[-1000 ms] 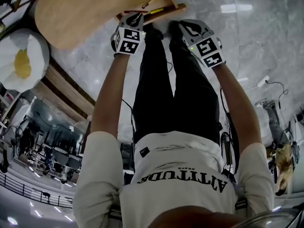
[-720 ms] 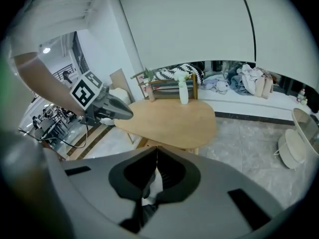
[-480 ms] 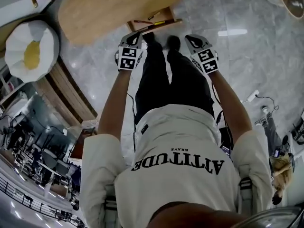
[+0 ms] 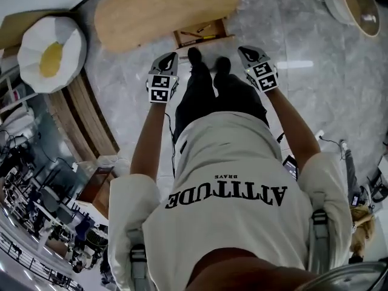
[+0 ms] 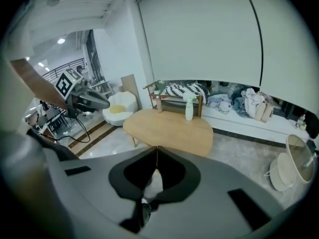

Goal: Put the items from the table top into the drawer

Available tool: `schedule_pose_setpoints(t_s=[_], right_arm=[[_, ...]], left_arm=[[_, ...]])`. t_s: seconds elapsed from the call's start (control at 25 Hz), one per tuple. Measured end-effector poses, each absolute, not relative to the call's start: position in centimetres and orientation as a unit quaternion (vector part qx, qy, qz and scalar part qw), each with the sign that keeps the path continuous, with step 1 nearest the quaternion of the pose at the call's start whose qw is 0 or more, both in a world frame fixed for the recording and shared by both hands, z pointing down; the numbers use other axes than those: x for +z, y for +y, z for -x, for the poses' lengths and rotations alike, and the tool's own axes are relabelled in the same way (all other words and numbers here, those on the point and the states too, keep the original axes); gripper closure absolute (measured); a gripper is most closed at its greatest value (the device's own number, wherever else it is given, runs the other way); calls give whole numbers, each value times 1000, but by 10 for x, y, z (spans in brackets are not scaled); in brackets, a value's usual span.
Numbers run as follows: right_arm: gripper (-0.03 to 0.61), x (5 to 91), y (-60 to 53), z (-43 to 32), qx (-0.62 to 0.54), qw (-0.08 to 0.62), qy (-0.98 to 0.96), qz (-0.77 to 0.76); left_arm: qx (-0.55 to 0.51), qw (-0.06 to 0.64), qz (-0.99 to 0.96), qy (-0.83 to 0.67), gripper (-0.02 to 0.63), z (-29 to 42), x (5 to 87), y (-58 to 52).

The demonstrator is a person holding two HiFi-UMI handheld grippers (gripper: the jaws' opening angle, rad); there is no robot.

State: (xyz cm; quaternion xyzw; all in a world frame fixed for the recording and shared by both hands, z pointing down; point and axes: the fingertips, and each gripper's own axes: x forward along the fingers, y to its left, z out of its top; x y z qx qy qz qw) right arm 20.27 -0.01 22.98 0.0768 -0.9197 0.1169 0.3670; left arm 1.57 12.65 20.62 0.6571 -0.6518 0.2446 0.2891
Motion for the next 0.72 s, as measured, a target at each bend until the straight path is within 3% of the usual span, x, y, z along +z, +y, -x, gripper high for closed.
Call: schedule_pose_setpoints(t_s=[0.72], right_arm=[[558,146,90,-170,45,328,-934,-131]], left_arm=[[196,196,-662,-696,592,36,111,264]])
